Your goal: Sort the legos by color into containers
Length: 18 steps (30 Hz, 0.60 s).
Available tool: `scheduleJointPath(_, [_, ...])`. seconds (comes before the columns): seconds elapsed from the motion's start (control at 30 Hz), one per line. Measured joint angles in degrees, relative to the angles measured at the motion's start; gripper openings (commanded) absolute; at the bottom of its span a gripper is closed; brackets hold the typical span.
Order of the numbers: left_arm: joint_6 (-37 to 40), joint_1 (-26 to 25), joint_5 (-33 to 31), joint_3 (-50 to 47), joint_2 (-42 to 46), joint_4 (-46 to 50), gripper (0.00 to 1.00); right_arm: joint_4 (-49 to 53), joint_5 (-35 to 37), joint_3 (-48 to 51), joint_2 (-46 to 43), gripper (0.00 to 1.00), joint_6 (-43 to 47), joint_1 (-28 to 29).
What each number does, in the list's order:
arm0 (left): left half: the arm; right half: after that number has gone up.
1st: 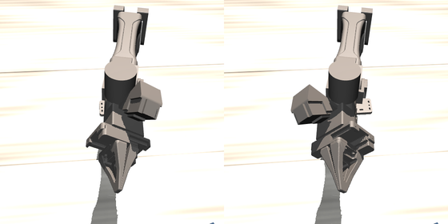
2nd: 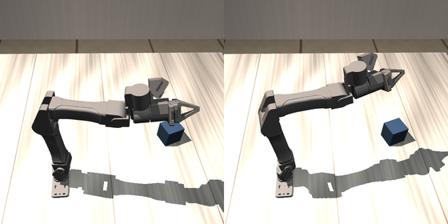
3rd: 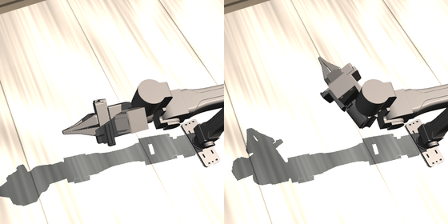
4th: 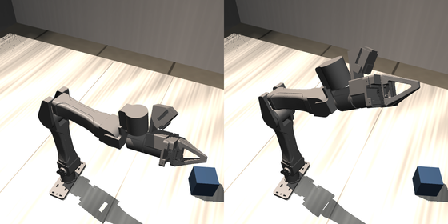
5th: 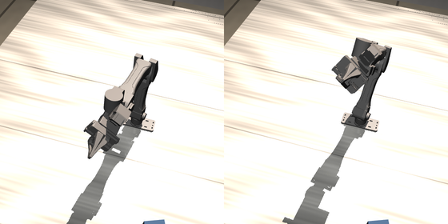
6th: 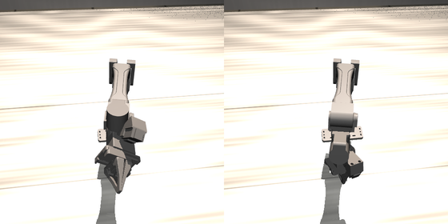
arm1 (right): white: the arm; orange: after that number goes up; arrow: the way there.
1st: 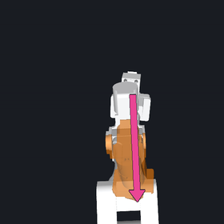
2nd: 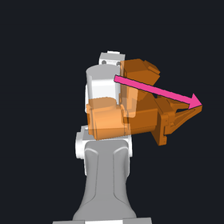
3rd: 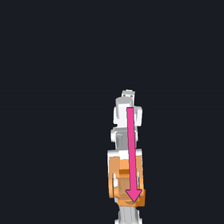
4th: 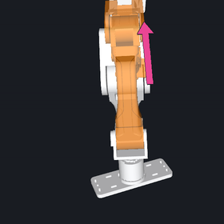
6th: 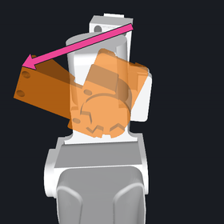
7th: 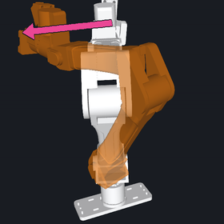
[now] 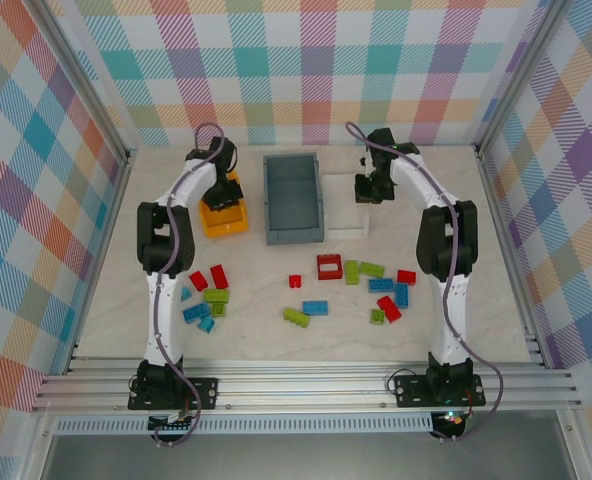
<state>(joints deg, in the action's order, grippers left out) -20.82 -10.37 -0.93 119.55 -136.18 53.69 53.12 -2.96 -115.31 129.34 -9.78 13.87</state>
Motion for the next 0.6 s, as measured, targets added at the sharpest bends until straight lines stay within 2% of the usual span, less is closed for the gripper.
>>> scheduleJointPath(0.17, [2.97, -4.42, 3.82, -5.62, 1.36, -3.28, 0.13, 0.26, -0.09, 0.0, 0.0, 0.02, 0.46, 0.09])
scheduleJointPath(0.33, [4.09, -8.83, 3.87, -14.75, 6.69, -6.1, 0.13, 1.62, 1.84, 0.02, 0.0, 0.02, 1.11, -0.66])
scheduleJointPath(0.53, [4.17, -10.19, 3.08, -22.34, 11.37, -7.72, 0.13, 1.81, 1.84, 0.85, -0.5, 0.02, 1.11, -1.81])
scheduleJointPath(0.6, [4.17, -10.25, 2.64, -22.97, 12.26, -7.65, 0.16, 1.84, 1.81, 1.09, -0.61, 0.03, 1.11, -1.84])
